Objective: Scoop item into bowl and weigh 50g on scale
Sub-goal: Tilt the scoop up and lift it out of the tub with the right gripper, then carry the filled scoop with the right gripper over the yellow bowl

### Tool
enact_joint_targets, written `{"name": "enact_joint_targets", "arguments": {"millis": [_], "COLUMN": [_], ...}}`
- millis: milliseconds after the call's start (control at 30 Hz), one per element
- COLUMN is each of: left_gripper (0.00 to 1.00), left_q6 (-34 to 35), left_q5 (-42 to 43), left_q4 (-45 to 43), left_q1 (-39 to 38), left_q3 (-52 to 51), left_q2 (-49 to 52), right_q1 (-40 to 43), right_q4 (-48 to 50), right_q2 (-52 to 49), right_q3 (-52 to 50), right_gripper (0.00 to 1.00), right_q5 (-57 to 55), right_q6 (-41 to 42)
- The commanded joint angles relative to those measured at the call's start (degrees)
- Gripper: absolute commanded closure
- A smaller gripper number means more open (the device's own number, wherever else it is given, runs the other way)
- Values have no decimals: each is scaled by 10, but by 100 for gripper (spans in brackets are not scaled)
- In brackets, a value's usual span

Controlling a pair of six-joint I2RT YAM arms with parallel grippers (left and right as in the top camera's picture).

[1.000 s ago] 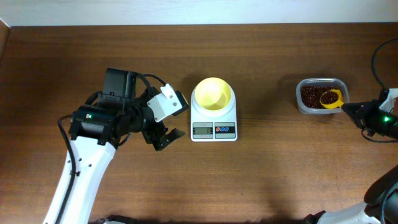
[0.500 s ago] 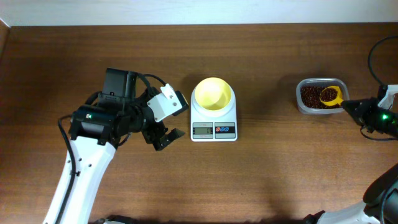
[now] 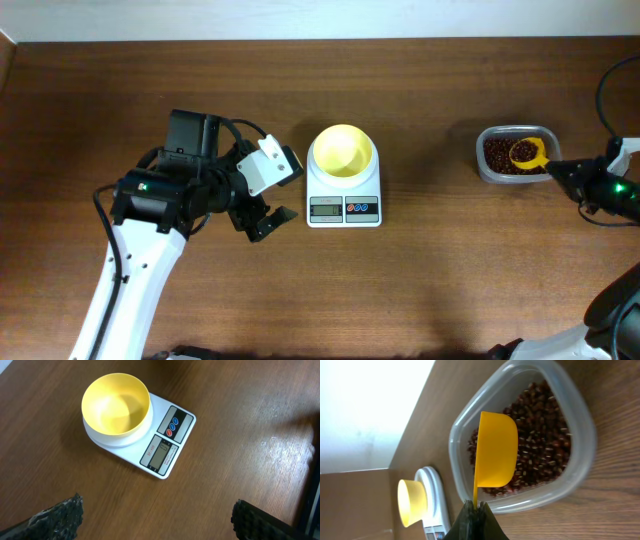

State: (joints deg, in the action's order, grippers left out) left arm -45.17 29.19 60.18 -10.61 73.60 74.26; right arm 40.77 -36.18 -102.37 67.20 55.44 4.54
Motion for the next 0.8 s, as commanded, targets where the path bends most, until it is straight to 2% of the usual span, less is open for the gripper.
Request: {"name": "enact_joint_targets", "arguments": {"millis": [0, 467, 767], "left_gripper": [1, 1, 1], "left_q6": [7, 7, 7], "left_q5": [10, 10, 10], "left_q4": [-1, -1, -1], "left_q1": [-1, -1, -1], "left_q3": [-5, -5, -5], "left_q2": [1, 1, 1], "right_q1": [-1, 12, -108], "right_q4": [0, -1, 7], "right_q2": [14, 14, 14], "right_q3": [6, 6, 6], "right_gripper": [96, 96, 96], "right_q5": [44, 192, 209], "right_q6": [5, 7, 22]}}
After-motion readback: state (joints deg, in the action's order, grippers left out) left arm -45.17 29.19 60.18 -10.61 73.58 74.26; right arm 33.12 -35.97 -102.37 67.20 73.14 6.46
